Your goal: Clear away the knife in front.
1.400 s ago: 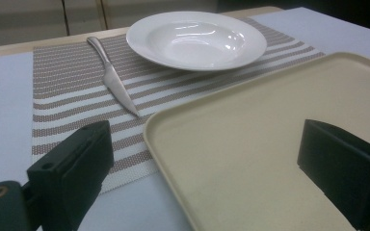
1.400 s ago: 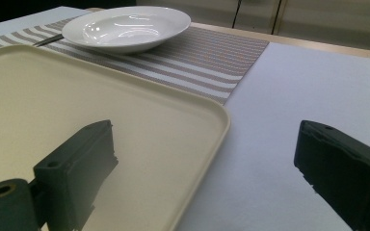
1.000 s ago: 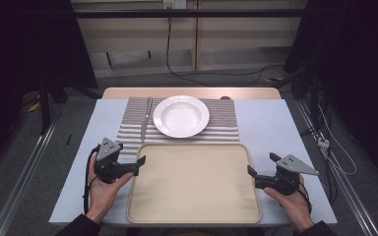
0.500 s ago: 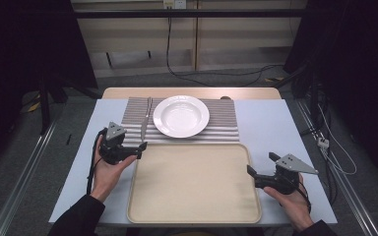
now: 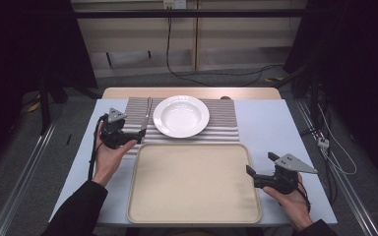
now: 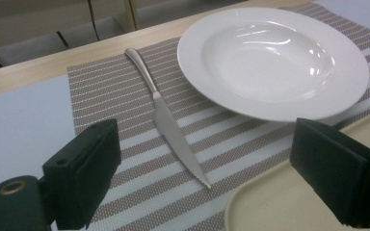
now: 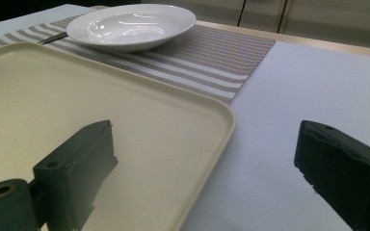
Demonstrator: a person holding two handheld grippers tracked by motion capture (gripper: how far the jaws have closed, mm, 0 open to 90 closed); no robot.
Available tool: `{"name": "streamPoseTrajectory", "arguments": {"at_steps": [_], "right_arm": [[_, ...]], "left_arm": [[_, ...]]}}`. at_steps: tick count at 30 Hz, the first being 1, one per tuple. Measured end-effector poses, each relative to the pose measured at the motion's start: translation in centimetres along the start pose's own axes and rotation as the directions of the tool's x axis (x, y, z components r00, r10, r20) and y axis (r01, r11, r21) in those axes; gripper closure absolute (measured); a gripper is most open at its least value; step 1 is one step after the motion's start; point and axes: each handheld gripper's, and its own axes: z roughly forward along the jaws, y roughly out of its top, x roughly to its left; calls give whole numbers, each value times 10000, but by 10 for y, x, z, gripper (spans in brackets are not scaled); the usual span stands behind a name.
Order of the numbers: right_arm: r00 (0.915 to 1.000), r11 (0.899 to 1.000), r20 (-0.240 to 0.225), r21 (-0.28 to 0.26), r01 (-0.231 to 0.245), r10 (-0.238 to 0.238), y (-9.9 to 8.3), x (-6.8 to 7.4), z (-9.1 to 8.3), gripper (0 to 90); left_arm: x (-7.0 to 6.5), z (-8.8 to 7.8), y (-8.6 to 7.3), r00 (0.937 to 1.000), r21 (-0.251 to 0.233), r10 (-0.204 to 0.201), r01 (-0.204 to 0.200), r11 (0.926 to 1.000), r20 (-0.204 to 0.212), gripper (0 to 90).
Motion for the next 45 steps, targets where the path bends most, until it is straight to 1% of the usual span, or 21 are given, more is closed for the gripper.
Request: {"name": "streamPoseTrajectory", "arguments": {"at_steps": [2,5,9,11,12,14,15,17,21,22,23,26,28,29,30,32,35,40,42,44,45], "right_arm": [[10000,10000,-37,-4,35,-35,0,0,1,72],[10000,10000,-87,14,35,-34,0,0,1,72],[9999,10000,-96,29,32,-32,0,0,2,72],[10000,10000,-93,33,35,-35,0,-1,2,72],[9999,10000,-132,51,-26,27,0,-1,2,72],[9999,10000,-167,43,-33,33,0,-1,2,72],[9998,10000,-181,51,-44,45,0,-1,3,73],[9996,9999,-264,131,-100,104,0,-2,4,73],[9993,9996,-300,177,-221,226,-1,-5,5,86],[9994,9996,-271,156,-220,224,-1,-5,5,87],[9994,9996,-268,137,-228,231,-1,-6,5,86],[9994,9997,-272,127,-232,235,-1,-6,5,85],[9993,9996,-278,128,-257,261,-1,-6,5,84],[9993,9996,-276,122,-243,247,-1,-6,5,84],[9993,9996,-271,142,-238,242,-1,-6,5,83],[9991,9994,-291,200,-287,293,-1,-5,6,82],[9992,9993,-273,236,-275,281,-1,-5,6,81],[9992,9993,-264,250,-290,296,-1,-5,6,81],[9993,9991,-286,342,-248,258,-2,-5,7,80],[9992,9991,-303,349,-254,265,-2,-4,7,80],[9992,9991,-307,338,-237,247,-2,-4,7,80]], "left_arm": [[1,3,2,10000,46,-67,67,10000,3,108],[4,8,6,9999,282,114,-110,9995,-125,111],[8,16,10,9999,347,-103,105,9993,-66,114],[10,21,10,9990,400,-444,439,9982,99,114],[11,24,10,9982,557,-558,546,9970,211,114],[12,28,10,9984,627,-554,546,9965,105,114],[12,31,9,9975,557,-704,697,9960,110,117],[15,37,10,9965,723,-814,798,9942,189,120],[23,49,17,9963,625,-854,856,9944,-63,150],[23,49,17,9963,625,-854,856,9944,-63,150],[26,54,21,9964,593,-787,804,9950,-307,150],[29,59,25,9958,605,-845,865,9944,-345,151],[32,64,27,9964,673,-632,670,9955,-569,151],[35,70,29,9961,855,-721,763,9934,-511,151],[35,70,29,9961,855,-721,763,9934,-511,151],[38,77,31,9956,1021,-626,695,9923,-694,151],[43,85,34,9957,1241,-584,671,9900,-723,157],[47,100,40,9933,1394,-827,934,9858,-807,175],[47,108,42,9946,1664,-710,827,9826,-750,231],[47,116,44,9946,1844,-537,694,9804,-884,243],[48,119,45,9940,1911,-629,790,9784,-891,244]]}}
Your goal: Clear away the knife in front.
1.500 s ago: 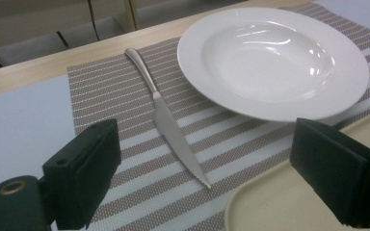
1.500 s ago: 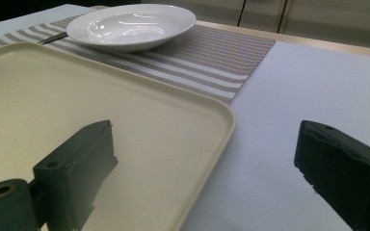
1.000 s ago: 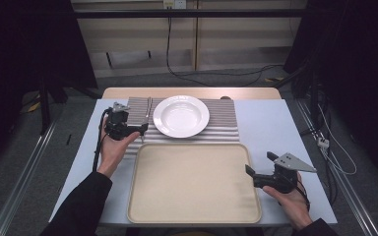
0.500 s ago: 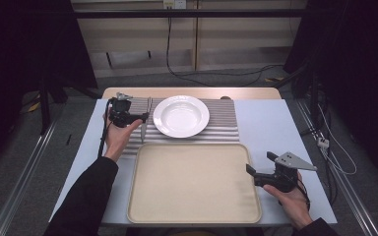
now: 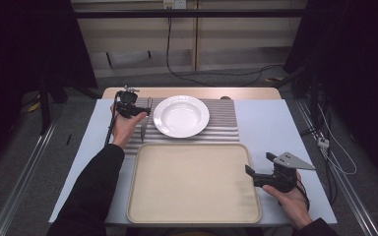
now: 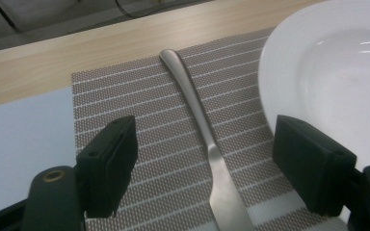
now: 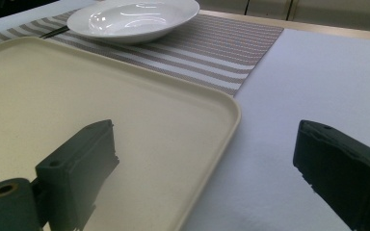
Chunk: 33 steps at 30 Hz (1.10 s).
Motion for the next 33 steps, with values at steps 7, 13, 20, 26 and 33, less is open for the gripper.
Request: {"name": "streamPoseTrajectory", "arguments": {"at_steps": [7,13,20,26,33], "right_arm": [[10000,9999,-37,59,88,-88,0,1,1,86],[10000,10000,-28,57,82,-82,0,1,1,84],[9999,9999,-66,59,86,-86,0,1,1,83],[9999,9999,-65,54,96,-95,0,1,1,82],[9999,9998,-102,123,138,-137,0,1,2,81]], "left_arm": [[0,20,5,9999,483,-118,115,9988,47,382],[2,38,7,9996,842,-263,273,9961,-127,541],[1,48,7,9994,1185,-332,334,9924,-37,630],[-3,51,9,9996,1235,-222,241,9921,-165,696],[-1,49,10,9994,1533,-312,290,9877,122,766]]}}
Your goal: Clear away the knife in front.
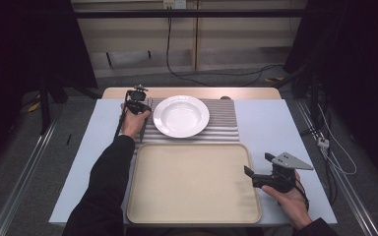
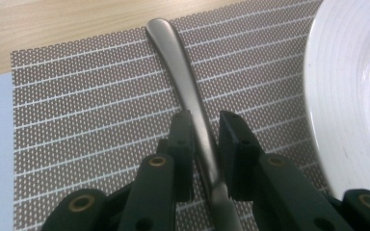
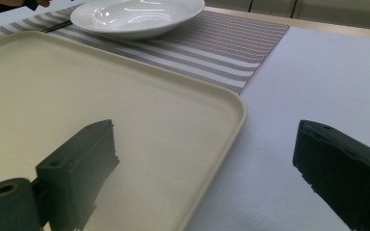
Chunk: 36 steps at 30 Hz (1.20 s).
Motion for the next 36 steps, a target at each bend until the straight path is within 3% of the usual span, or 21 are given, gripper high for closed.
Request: {"name": "streamPoseTrajectory", "arguments": {"at_steps": [11,14,21,22,25,36], "right_arm": [[10000,10000,34,-3,4,-4,0,0,0,81],[10000,10000,22,15,38,-38,0,0,0,82],[10000,10000,14,43,28,-28,0,1,0,81],[10000,10000,6,43,24,-24,0,1,0,81],[10000,10000,-8,63,26,-26,0,1,1,82],[10000,10000,-22,71,24,-24,0,1,1,82]], "left_arm": [[3,-6,2,9982,747,543,-561,9956,257,796],[8,-8,1,9981,853,380,-420,9955,481,790],[7,-7,2,9983,918,492,-517,9944,303,766],[6,-7,2,9991,881,310,-336,9955,303,765],[6,-7,3,9979,967,583,-606,9935,265,764],[5,-7,5,9978,1122,590,-620,9918,304,799]]}}
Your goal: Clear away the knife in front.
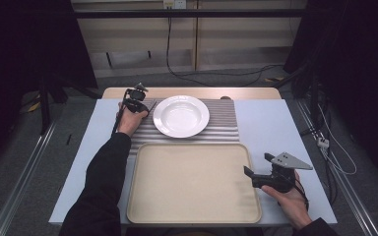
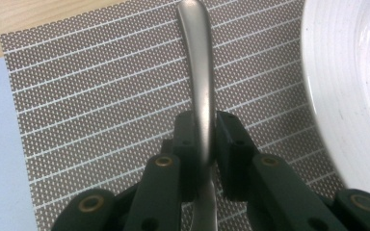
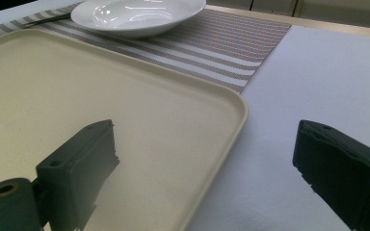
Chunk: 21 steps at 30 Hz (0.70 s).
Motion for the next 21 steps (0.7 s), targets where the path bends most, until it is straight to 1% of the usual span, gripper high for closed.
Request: {"name": "streamPoseTrajectory", "arguments": {"at_steps": [1,3,6,10,14,16,17,19,20,21], "right_arm": [[10000,10000,7,0,0,0,0,0,0,82],[10000,10000,18,-8,0,0,0,0,0,82],[10000,10000,39,-17,-8,8,0,0,0,82],[10000,10000,41,-6,-5,5,0,0,0,82],[10000,10000,61,7,1,-1,0,0,0,82],[10000,10000,57,6,-3,3,0,0,0,82],[10000,10000,75,13,23,-23,0,0,0,82],[10000,10000,68,12,14,-14,0,0,0,83],[10000,10000,69,6,35,-35,0,0,0,83],[10000,10000,78,5,40,-40,0,0,0,83]], "left_arm": [[0,-1,0,9999,64,107,-107,9999,-19,799],[0,0,0,10000,1,64,-64,10000,-5,800],[-1,-1,-1,9997,10,220,-220,9998,-74,800],[-2,-2,-1,9998,97,188,-187,9998,-40,800],[-3,-3,-3,9997,126,261,-261,9996,-28,801],[-2,-4,-3,9995,143,297,-296,9995,-84,800],[-1,-5,-4,9994,222,334,-334,9992,40,801],[-1,-6,-5,9997,127,258,-258,9996,-18,800],[0,-7,-6,9996,146,269,-270,9995,64,800],[0,-8,-6,9993,172,370,-370,9992,24,800]]}}
